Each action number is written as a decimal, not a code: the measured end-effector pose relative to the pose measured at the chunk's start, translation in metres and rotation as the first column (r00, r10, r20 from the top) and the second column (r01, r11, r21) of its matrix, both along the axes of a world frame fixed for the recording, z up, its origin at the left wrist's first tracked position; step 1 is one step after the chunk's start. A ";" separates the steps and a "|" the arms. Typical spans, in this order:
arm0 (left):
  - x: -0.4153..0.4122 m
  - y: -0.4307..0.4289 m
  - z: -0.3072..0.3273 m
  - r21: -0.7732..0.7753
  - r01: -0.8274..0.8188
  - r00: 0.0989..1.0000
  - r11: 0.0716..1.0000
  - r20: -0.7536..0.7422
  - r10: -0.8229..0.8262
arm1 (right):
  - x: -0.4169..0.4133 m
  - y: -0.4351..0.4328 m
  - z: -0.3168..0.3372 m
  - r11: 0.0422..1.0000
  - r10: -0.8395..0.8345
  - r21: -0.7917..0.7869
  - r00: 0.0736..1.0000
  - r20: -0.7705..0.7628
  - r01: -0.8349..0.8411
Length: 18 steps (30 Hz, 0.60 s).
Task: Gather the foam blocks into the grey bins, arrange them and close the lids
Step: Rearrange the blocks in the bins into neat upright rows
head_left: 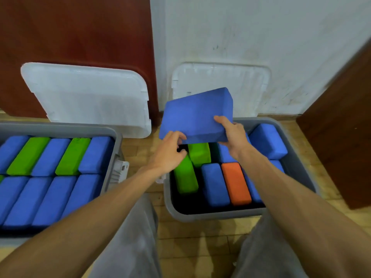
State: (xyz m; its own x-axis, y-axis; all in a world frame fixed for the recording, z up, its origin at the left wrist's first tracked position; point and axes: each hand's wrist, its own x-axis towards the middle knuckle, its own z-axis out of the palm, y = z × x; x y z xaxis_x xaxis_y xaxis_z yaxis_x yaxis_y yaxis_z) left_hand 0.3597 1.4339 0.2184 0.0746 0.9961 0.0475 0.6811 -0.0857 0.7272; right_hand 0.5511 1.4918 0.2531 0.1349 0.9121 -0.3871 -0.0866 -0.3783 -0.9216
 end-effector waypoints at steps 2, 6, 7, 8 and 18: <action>0.004 0.000 -0.011 -0.112 0.054 0.995 0.992 -0.072 -0.062 | 0.021 -0.003 0.002 0.997 -0.065 0.043 0.995 0.077 0.062; 0.018 0.000 -0.035 -0.326 0.108 0.931 0.939 -0.299 -0.211 | 0.050 -0.004 0.007 0.981 -0.181 0.099 0.972 0.149 0.167; 0.022 0.000 -0.040 -0.351 0.124 0.919 0.928 -0.312 -0.241 | 0.050 -0.004 0.011 0.978 -0.186 0.124 0.965 0.183 0.165; 0.027 0.001 -0.044 -0.377 0.134 0.911 0.916 -0.317 -0.264 | 0.049 -0.003 0.015 0.977 -0.183 0.150 0.956 0.228 0.151; 0.056 0.017 -0.087 -0.511 -0.157 0.957 0.845 -0.289 0.002 | 0.024 0.003 0.011 0.958 -0.033 0.271 0.909 0.416 -0.090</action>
